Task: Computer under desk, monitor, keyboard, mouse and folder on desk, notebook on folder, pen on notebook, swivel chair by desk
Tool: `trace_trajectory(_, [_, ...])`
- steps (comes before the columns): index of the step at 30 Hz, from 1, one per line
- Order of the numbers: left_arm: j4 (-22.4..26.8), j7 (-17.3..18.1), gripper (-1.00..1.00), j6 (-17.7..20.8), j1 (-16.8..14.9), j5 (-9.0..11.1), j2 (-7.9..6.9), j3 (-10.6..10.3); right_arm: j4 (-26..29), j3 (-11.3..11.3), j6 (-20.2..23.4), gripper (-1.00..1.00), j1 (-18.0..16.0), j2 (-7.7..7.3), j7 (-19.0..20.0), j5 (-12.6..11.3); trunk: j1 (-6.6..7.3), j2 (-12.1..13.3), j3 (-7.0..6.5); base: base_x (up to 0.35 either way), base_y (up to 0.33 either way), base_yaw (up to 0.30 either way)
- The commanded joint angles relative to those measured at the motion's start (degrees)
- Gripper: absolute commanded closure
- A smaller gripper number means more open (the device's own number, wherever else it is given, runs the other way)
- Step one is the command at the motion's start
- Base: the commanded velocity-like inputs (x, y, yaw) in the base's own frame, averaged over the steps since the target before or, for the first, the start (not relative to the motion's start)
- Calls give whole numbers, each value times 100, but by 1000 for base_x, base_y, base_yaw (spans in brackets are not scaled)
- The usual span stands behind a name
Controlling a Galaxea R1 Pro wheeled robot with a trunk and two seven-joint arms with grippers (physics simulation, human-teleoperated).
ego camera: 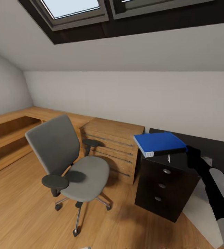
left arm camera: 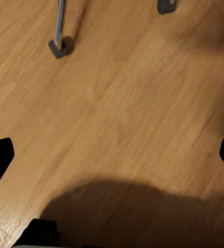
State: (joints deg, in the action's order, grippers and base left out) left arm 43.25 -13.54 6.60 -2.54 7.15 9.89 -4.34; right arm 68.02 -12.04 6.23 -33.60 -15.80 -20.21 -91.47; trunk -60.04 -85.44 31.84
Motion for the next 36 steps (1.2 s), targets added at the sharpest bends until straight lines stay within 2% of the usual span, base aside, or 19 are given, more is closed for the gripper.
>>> trace_trajectory(1, [-14,-45,-100,8,-1,57,-5,-40,-14,-29,27,100,-2,-3,-31,-20,0,-4,12,0,0,-245])
trace_trajectory(7, [-101,-36,-100,-30,-1,57,0,-90,-48,-57,21,100,2,-9,-8,22,0,-4,45,0,0,-245])
trace_trajectory(10, [264,-50,-100,-42,-1,65,11,-150,-59,-68,-58,100,3,-3,-2,69,0,-4,61,0,0,-245])
trace_trajectory(11, [919,-79,-100,26,-1,66,11,-573,-60,-69,-112,100,3,-4,-1,74,0,-4,67,0,0,-245])
trace_trajectory(12, [1168,-108,-100,133,-1,68,11,-751,-60,-73,-119,100,3,-6,2,75,0,-4,72,0,0,-245])
trace_trajectory(13, [1292,-135,-100,227,-1,70,11,-827,-60,-76,-121,100,3,-7,3,75,0,-4,78,0,0,-245])
trace_trajectory(14, [1633,-248,-100,674,-1,73,11,-999,-61,-85,-126,100,3,-9,6,76,0,-4,83,0,0,-245])
trace_trajectory(15, [2008,-357,-100,1581,-1,92,11,-1218,-61,-93,-131,100,3,-10,7,82,0,-4,89,0,0,-245])
trace_trajectory(16, [2052,-372,-100,1720,-1,105,11,-1255,-61,-94,-141,100,3,-10,9,83,0,-4,94,0,0,-245])
trace_trajectory(17, [2067,-379,-100,1769,-1,112,11,-1270,-62,-95,-153,100,3,-10,11,84,0,-4,100,0,0,-245])
trace_trajectory(19, [2029,-364,-100,1934,-1,157,11,-1293,-121,-96,-505,100,3,-10,78,87,0,-4,111,0,0,-245])
trace_trajectory(23, [1978,-367,-100,1952,-1,168,11,-1295,-227,-140,-797,100,3,-10,260,92,0,-4,133,0,0,-245])
trace_trajectory(26, [1949,-379,-100,1957,-1,171,11,-1297,-363,-322,-1373,100,6,-10,481,94,0,-4,148,0,0,-248])
trace_trajectory(30, [1942,-387,-100,1959,-1,178,11,-1297,-465,-379,-1974,100,40,-5,671,141,0,-4,168,0,0,-249])
trace_trajectory(36, [1726,-381,-100,1947,-1,174,11,-1310,-540,-394,-2066,100,46,-10,718,191,0,-4,198,0,0,-249])
